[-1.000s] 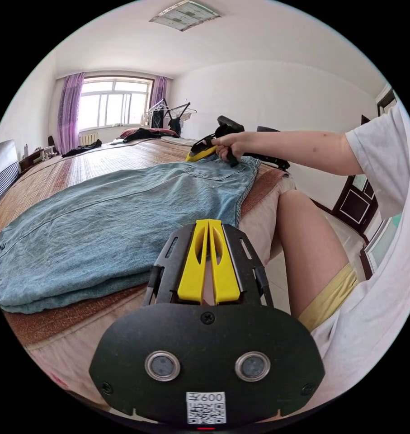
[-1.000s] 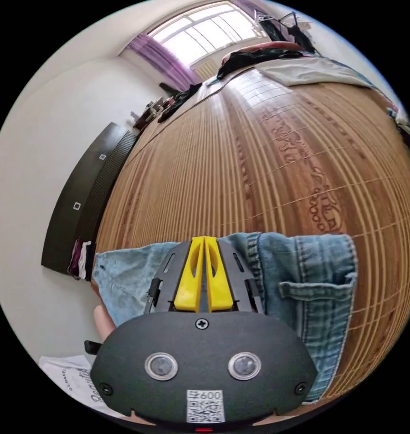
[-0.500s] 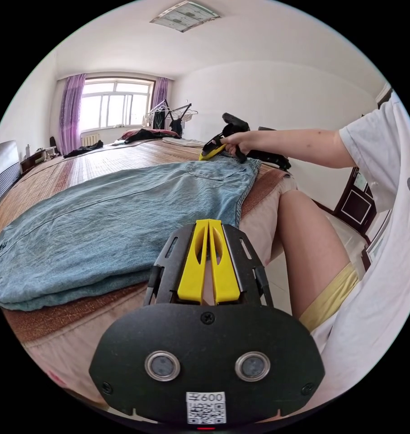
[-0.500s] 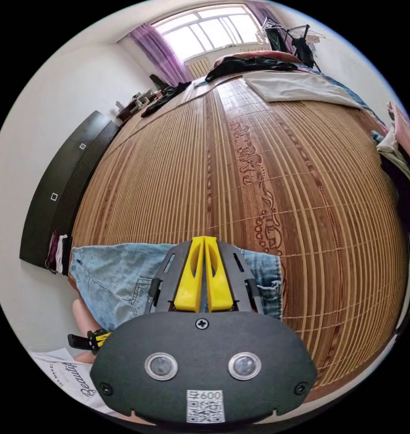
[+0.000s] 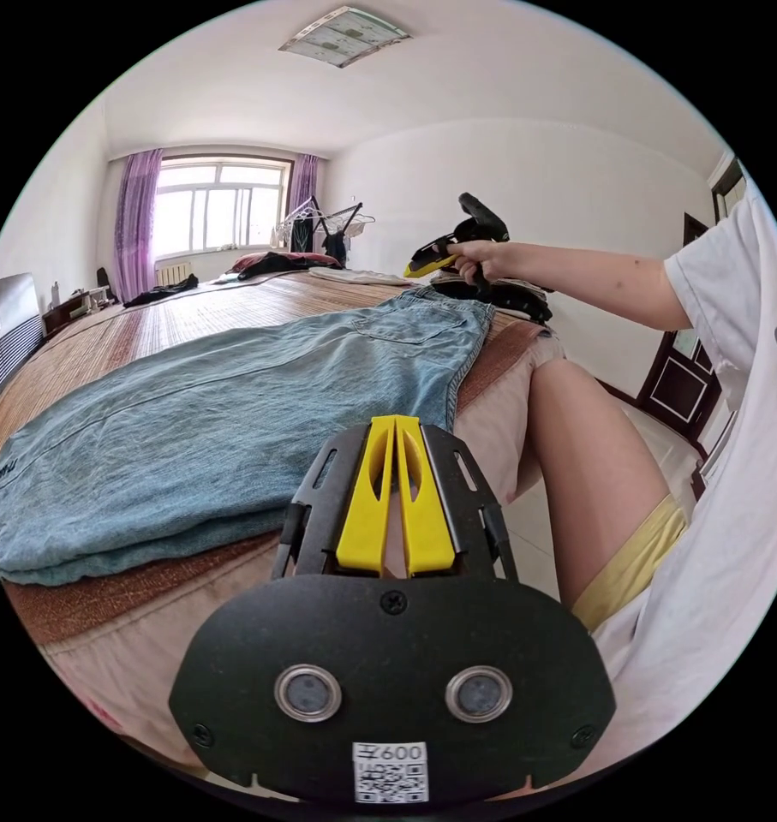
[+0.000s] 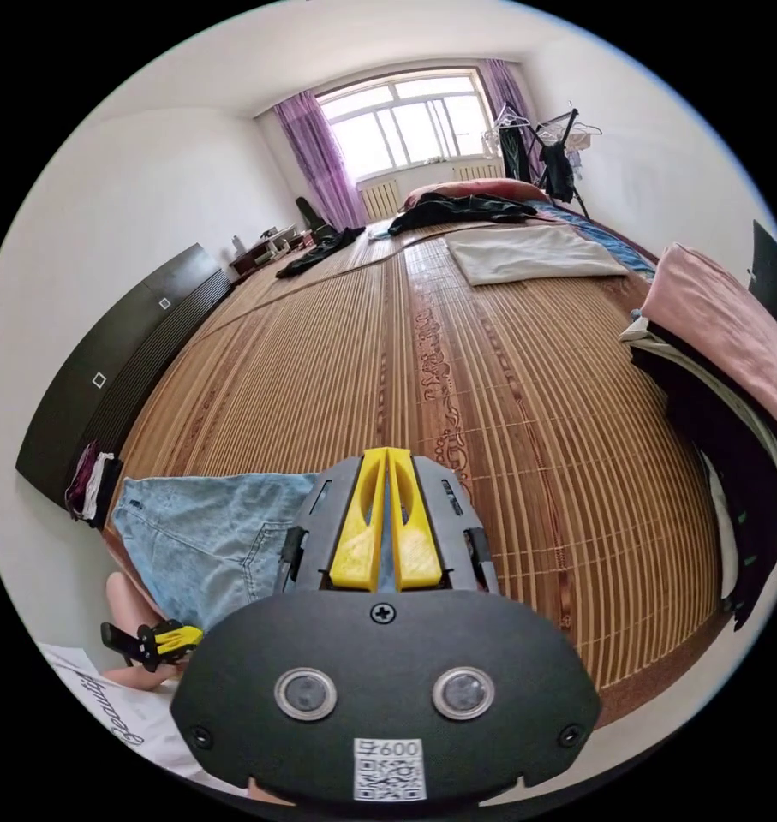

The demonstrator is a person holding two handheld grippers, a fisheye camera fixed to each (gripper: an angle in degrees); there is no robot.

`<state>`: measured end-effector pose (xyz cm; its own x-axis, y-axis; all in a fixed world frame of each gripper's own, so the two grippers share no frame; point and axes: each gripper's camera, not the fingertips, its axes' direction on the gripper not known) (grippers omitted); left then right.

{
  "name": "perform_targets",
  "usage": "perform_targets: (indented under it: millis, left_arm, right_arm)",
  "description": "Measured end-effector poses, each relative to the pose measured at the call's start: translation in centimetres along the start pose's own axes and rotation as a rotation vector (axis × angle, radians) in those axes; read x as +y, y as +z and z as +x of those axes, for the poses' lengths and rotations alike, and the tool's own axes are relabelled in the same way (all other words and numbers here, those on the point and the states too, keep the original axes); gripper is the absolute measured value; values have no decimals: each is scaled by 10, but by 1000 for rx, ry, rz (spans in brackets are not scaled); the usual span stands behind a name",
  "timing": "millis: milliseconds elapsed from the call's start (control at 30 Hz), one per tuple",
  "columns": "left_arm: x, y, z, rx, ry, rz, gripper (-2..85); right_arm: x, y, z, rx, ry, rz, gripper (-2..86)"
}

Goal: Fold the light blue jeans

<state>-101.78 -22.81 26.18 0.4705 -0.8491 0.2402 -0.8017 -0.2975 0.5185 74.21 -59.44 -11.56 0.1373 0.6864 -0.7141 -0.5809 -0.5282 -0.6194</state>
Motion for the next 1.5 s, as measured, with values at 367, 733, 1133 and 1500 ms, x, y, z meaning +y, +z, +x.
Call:
perform_targets:
  millis: [367, 733, 1133, 1500]
  left_arm:
    - [25, 9, -2, 0, -4, 0, 2]
    - [51, 27, 12, -4, -12, -3, 2]
    - [32, 87, 87, 12, 167, -174, 5]
    - [67, 108, 120, 94, 65, -96, 7]
  right_arm:
    - [20, 77, 114, 131, -5, -90, -8]
    - [61, 58, 259, -8, 83, 132, -8]
    - [146, 121, 348, 13, -155, -86, -8]
    - [163, 144, 534, 190, 86, 229, -8]
